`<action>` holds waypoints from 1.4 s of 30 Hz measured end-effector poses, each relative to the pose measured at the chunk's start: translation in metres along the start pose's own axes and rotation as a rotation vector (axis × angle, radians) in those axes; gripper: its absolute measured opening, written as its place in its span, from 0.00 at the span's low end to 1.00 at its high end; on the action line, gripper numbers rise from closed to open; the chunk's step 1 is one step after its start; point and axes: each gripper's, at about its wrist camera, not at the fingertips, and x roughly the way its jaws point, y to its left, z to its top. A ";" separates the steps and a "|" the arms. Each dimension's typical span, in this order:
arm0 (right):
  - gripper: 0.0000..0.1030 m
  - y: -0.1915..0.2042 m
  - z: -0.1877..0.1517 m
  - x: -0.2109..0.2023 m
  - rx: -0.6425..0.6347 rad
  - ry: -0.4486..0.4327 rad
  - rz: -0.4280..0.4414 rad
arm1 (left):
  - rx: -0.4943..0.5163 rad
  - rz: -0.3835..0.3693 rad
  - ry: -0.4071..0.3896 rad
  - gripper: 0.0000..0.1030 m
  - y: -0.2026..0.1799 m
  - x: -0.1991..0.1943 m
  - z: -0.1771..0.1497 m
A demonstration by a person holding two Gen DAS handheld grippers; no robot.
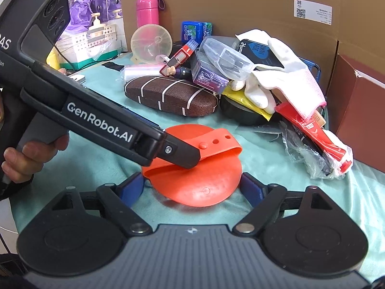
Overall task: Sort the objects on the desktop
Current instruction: 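Grasp the orange silicone brush with the left gripper, then carry the orange brush over the shoebox and open the left gripper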
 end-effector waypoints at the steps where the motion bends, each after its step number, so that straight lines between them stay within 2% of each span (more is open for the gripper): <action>1: 0.82 0.000 0.000 0.000 0.000 0.000 0.000 | -0.001 -0.002 -0.003 0.75 0.000 0.000 0.000; 9: 0.82 0.001 0.000 0.000 0.005 0.001 -0.012 | 0.019 0.026 -0.017 0.72 -0.004 0.002 -0.002; 17: 0.78 0.001 0.000 0.000 0.011 -0.004 -0.014 | -0.003 0.009 -0.015 0.72 0.002 0.004 0.002; 22: 0.75 -0.001 -0.001 -0.002 0.027 -0.011 -0.016 | 0.026 0.053 -0.015 0.70 -0.007 0.005 0.002; 30: 0.75 -0.002 -0.006 -0.017 0.044 -0.022 -0.016 | 0.028 0.051 -0.016 0.68 -0.020 -0.001 0.001; 32: 0.75 -0.004 -0.006 -0.024 0.039 -0.034 -0.028 | 0.044 0.045 -0.029 0.68 -0.028 -0.005 0.004; 35: 0.75 -0.009 -0.007 -0.036 0.037 -0.053 -0.058 | 0.062 0.030 -0.057 0.63 -0.040 -0.010 0.012; 42: 0.75 -0.026 -0.003 -0.064 0.039 -0.119 -0.134 | 0.111 -0.009 -0.093 0.63 -0.071 -0.008 0.033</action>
